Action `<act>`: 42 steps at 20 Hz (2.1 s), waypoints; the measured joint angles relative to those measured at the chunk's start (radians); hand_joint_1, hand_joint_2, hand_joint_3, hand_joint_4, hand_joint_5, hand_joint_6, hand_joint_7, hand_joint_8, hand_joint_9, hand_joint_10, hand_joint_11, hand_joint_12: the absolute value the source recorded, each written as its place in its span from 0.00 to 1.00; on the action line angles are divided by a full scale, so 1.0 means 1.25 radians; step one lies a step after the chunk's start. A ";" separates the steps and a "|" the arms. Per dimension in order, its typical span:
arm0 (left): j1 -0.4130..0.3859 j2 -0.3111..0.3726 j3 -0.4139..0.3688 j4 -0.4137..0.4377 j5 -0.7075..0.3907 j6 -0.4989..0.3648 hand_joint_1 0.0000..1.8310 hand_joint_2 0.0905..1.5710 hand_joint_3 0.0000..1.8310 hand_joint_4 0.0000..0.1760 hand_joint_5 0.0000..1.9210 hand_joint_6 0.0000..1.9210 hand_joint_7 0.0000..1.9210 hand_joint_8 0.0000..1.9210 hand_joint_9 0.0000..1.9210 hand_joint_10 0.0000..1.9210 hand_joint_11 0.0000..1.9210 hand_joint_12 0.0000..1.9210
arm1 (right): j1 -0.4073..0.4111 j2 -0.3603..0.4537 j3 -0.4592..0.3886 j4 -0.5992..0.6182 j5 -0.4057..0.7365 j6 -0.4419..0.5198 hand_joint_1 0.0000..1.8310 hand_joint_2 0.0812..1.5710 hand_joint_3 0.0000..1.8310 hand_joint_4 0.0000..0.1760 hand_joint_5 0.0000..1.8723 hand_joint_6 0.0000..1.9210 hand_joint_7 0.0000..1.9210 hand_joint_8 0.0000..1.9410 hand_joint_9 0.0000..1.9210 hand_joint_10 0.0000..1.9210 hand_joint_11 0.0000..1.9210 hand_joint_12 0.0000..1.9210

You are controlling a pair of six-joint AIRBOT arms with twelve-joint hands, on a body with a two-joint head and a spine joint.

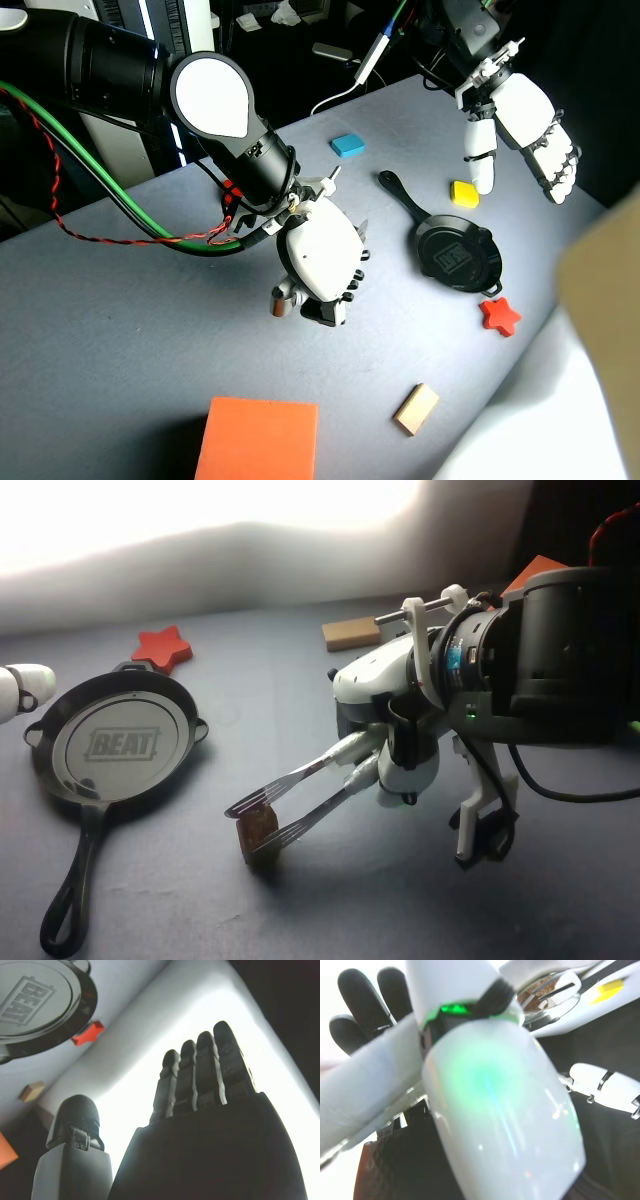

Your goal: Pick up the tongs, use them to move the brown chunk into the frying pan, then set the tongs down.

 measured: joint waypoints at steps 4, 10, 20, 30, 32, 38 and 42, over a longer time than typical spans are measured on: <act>0.010 0.003 0.000 0.003 0.008 -0.001 0.04 0.76 0.00 0.00 0.05 0.00 0.05 0.00 0.05 0.00 0.00 0.18 | 0.012 0.002 0.000 -0.001 0.003 0.013 0.65 0.72 0.00 0.12 0.48 0.61 0.48 0.56 0.48 0.39 0.28 0.81; 0.031 0.015 -0.005 0.000 0.019 -0.009 0.03 0.76 0.00 0.00 0.05 0.00 0.05 0.00 0.05 0.00 0.00 0.18 | 0.023 0.006 0.001 0.003 0.011 0.047 0.66 0.72 0.00 0.14 0.49 0.58 0.49 0.55 0.49 0.38 0.29 0.81; 0.060 0.027 -0.011 0.006 0.026 -0.015 0.06 0.76 0.00 0.00 0.06 0.00 0.05 0.00 0.05 0.00 0.00 0.18 | 0.056 -0.074 0.124 0.016 0.067 0.023 0.65 0.72 0.00 0.13 0.48 0.60 0.47 0.56 0.48 0.36 0.28 0.80; 0.080 0.028 0.010 0.006 0.036 -0.026 0.04 0.76 0.00 0.00 0.04 0.00 0.04 0.00 0.03 0.00 0.00 0.15 | 0.057 -0.142 0.247 0.106 0.111 -0.087 0.65 0.73 0.00 0.12 0.48 0.60 0.47 0.56 0.49 0.38 0.28 0.81; 0.080 0.028 0.010 0.006 0.037 -0.026 0.04 0.76 0.00 0.00 0.04 0.00 0.03 0.00 0.03 0.00 0.00 0.15 | 0.057 -0.163 0.276 0.106 0.128 -0.093 0.65 0.73 0.00 0.11 0.47 0.62 0.46 0.58 0.48 0.38 0.27 0.81; 0.088 0.027 0.016 0.008 0.039 -0.026 0.04 0.76 0.00 0.00 0.04 0.00 0.04 0.00 0.03 0.00 0.00 0.15 | 0.057 -0.243 0.387 0.143 0.161 -0.133 0.65 0.73 0.00 0.12 0.48 0.61 0.47 0.57 0.48 0.37 0.28 0.81; 0.088 0.026 0.020 0.009 0.040 -0.027 0.02 0.76 0.00 0.00 0.03 0.00 0.03 0.00 0.03 0.00 0.00 0.14 | 0.056 -0.280 0.443 0.175 0.172 -0.160 0.65 0.72 0.00 0.00 0.49 0.57 0.50 0.46 0.50 0.36 0.29 0.79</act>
